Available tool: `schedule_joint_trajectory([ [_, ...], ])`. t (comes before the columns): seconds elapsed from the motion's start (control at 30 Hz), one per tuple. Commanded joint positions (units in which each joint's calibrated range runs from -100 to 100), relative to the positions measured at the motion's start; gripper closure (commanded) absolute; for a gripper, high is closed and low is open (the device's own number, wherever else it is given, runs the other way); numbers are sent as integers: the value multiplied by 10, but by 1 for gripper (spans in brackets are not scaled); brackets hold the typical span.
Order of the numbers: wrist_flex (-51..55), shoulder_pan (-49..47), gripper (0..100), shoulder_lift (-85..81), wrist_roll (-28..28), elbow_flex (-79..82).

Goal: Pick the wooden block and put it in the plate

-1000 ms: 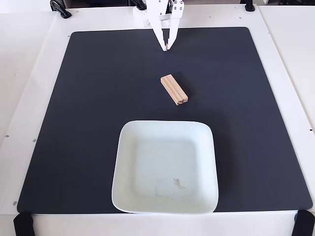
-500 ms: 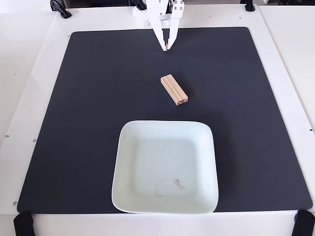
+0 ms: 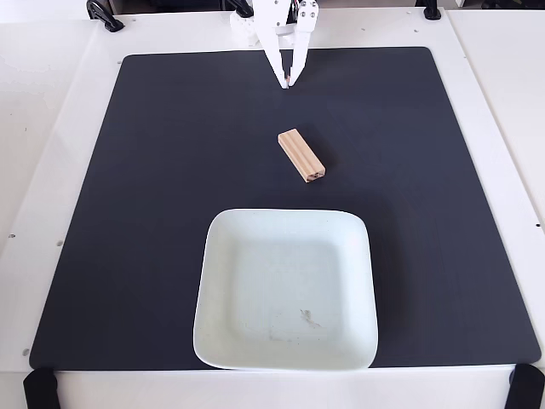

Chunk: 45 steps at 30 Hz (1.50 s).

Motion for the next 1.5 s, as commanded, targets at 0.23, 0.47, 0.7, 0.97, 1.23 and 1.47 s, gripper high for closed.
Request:
schedule_joint_trajectory([
  [0.23, 3, 16, 99, -1, -1, 3],
  [0.47, 3, 12, 99, -1, 3, 3],
  [0.7, 13, -12, 99, 1, 4, -20],
  [0.97, 67, -23, 99, 36, 4, -141],
  [1.23, 60, -17, 99, 230, 4, -304],
  [1.47, 58, -8, 99, 364, 34, -451],
])
